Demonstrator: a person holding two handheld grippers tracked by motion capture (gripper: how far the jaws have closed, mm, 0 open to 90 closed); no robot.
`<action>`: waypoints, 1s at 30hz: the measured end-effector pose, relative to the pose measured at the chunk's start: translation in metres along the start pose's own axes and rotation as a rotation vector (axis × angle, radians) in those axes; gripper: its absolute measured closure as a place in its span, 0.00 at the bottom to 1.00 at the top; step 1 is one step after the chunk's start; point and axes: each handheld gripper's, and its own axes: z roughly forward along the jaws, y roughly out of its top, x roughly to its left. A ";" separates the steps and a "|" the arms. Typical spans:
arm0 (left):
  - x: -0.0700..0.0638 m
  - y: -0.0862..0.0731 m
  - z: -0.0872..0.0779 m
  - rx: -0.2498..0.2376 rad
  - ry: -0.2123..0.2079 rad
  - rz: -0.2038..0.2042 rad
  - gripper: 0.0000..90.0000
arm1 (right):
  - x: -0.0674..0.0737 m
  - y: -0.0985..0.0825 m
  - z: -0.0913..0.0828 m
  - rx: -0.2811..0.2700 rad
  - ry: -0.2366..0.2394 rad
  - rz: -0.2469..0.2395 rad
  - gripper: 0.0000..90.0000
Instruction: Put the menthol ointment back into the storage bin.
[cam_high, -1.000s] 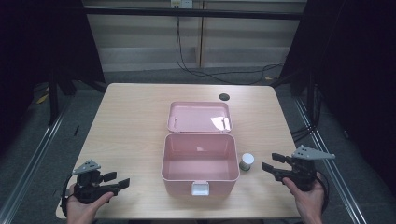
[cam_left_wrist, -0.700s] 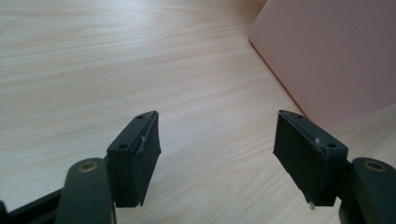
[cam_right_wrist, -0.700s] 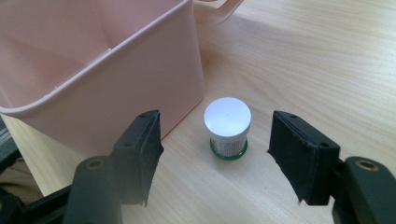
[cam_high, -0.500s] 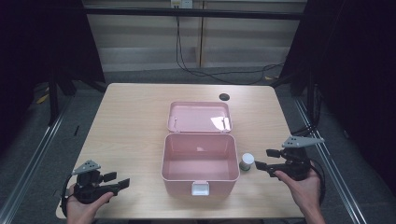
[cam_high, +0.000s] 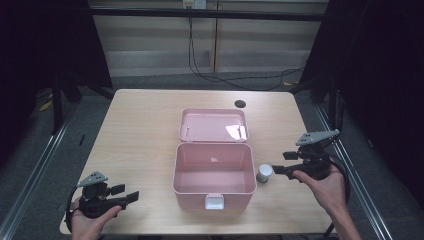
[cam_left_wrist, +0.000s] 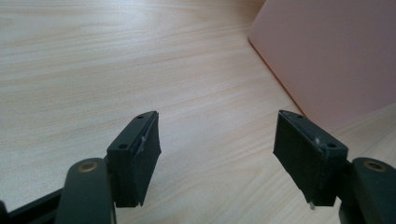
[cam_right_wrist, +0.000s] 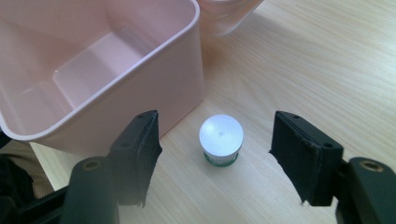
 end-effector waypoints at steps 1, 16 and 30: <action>0.000 0.000 0.000 0.001 0.000 0.001 0.35 | -0.001 0.003 0.000 0.009 0.003 -0.011 0.37; 0.000 0.000 0.000 0.003 -0.001 -0.001 0.35 | -0.003 0.026 0.016 0.185 0.007 -0.048 0.38; 0.000 0.000 0.000 0.007 -0.002 0.005 0.35 | -0.011 0.038 0.028 0.324 0.034 -0.047 0.38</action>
